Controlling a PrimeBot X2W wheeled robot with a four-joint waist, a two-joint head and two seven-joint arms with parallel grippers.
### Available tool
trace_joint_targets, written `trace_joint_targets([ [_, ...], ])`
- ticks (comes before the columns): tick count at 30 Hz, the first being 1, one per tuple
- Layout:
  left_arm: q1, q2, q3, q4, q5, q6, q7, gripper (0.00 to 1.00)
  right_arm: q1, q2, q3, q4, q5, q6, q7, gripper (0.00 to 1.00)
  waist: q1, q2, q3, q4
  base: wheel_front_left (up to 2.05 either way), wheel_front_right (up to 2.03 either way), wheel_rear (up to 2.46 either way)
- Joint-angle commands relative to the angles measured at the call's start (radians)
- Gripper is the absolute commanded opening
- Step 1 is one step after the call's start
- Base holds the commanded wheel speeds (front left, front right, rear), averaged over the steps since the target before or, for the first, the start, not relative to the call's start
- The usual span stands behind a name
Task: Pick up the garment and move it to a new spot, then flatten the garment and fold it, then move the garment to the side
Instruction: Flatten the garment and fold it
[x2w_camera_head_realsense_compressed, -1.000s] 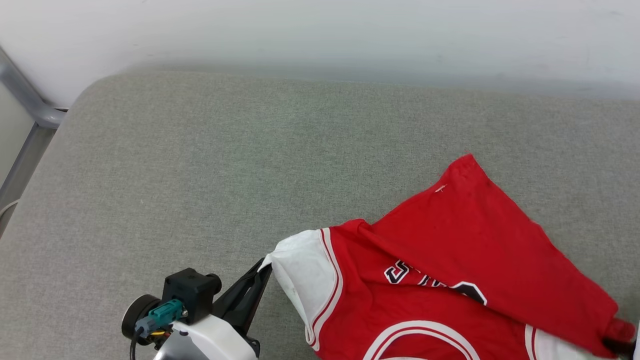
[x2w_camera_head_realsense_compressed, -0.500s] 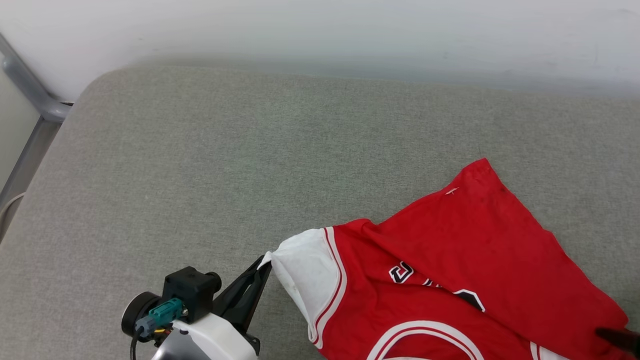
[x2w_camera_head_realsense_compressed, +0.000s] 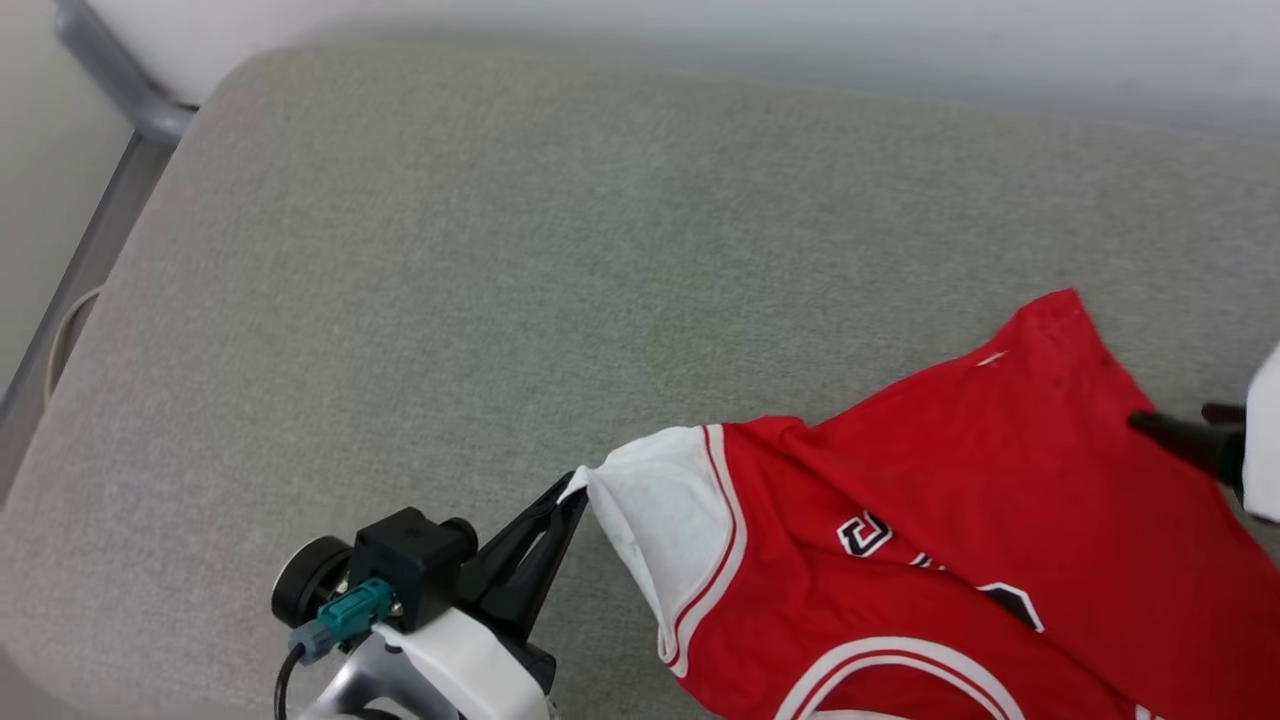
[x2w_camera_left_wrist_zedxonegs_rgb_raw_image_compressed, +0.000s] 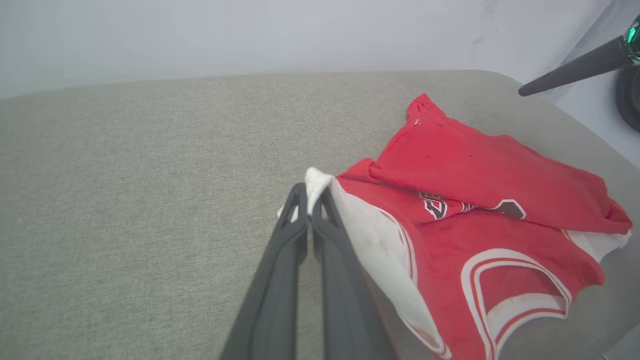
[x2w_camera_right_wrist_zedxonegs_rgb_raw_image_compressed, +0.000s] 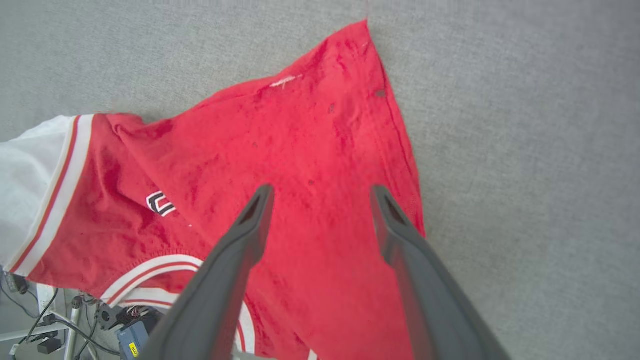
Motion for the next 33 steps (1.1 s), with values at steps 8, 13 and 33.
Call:
trace_joint_targets([
  [8, -0.057, -0.021, -0.016, -0.004, 0.009, -0.018, -0.007, 0.00, -0.170, -0.022, 0.054, 0.140, -0.113, -0.001, 0.008, 1.00, -0.0001, -0.0001, 0.117, 0.113, 0.00, 0.00, 0.00],
  [13, -0.077, -0.037, -0.026, 0.006, 0.009, -0.025, -0.017, 0.00, -0.227, -0.050, 0.061, 0.229, -0.169, -0.001, -0.012, 1.00, -0.0001, -0.0001, 0.156, 0.153, 0.00, 0.00, 0.00],
  [33, -0.114, -0.062, -0.055, 0.046, 0.002, -0.041, -0.042, 0.00, -0.201, -0.069, 0.092, 0.428, -0.225, -0.001, -0.077, 0.00, -0.0001, -0.0001, 0.205, 0.223, 0.00, 0.00, 0.00],
])
